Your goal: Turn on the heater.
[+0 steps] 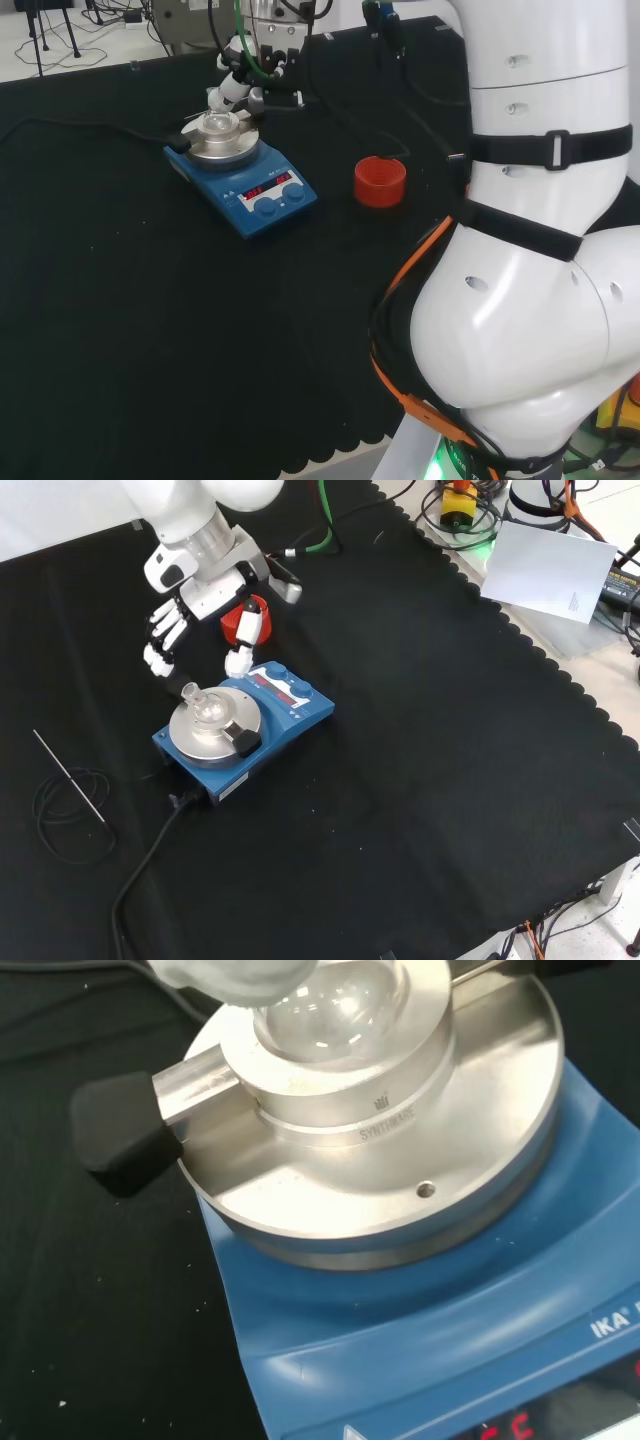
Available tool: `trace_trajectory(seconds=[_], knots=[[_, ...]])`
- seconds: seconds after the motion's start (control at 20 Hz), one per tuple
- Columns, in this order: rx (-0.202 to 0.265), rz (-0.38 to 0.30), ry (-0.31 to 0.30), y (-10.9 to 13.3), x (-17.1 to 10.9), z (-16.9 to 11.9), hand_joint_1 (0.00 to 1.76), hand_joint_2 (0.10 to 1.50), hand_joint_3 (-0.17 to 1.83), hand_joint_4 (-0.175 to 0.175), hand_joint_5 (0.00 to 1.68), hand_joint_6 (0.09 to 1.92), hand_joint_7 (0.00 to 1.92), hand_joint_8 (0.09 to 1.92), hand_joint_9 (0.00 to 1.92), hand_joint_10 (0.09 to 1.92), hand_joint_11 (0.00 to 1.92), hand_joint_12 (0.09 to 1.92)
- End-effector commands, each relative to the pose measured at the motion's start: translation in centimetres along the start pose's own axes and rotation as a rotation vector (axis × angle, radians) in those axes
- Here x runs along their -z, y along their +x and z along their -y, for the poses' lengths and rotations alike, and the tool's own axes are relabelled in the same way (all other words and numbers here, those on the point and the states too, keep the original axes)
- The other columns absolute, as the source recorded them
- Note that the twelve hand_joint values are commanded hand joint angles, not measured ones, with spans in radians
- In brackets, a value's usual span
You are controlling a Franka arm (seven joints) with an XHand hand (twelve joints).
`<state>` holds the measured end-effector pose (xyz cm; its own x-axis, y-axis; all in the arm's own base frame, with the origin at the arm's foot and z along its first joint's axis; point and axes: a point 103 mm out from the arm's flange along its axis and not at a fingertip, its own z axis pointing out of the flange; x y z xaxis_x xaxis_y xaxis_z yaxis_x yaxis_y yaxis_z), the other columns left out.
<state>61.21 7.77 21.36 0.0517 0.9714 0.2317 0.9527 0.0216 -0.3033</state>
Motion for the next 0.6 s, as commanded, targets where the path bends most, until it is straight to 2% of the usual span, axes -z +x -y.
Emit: trace_trajectory(seconds=[0.05, 0.3, 0.4, 0.5, 0.6], knots=[[-0.004, -0.005, -0.043, -0.9, 1.4, 2.8, 0.82, 0.93, -0.17, -0.019, 0.21, 0.09, 0.01, 0.63, 0.26, 0.78, 0.0, 1.34], [-0.012, -0.001, -0.054, -1.7, 1.7, 5.6, 0.82, 0.93, -0.17, -0.019, 0.21, 0.09, 0.02, 0.63, 0.26, 0.78, 0.0, 1.34], [-0.017, 0.001, -0.045, -2.0, 1.9, 6.9, 0.82, 0.93, -0.17, -0.02, 0.22, 0.09, 0.08, 0.66, 0.28, 0.78, 0.0, 1.35], [-0.022, 0.005, -0.017, -2.2, 1.9, 8.2, 0.83, 0.94, -0.17, -0.023, 0.23, 0.09, 0.26, 0.7, 0.35, 0.77, 0.01, 1.4], [-0.024, 0.011, 0.017, -2.4, 1.8, 9.5, 0.84, 0.95, -0.17, -0.028, 0.25, 0.09, 0.45, 0.72, 0.5, 0.73, 0.09, 1.41]])
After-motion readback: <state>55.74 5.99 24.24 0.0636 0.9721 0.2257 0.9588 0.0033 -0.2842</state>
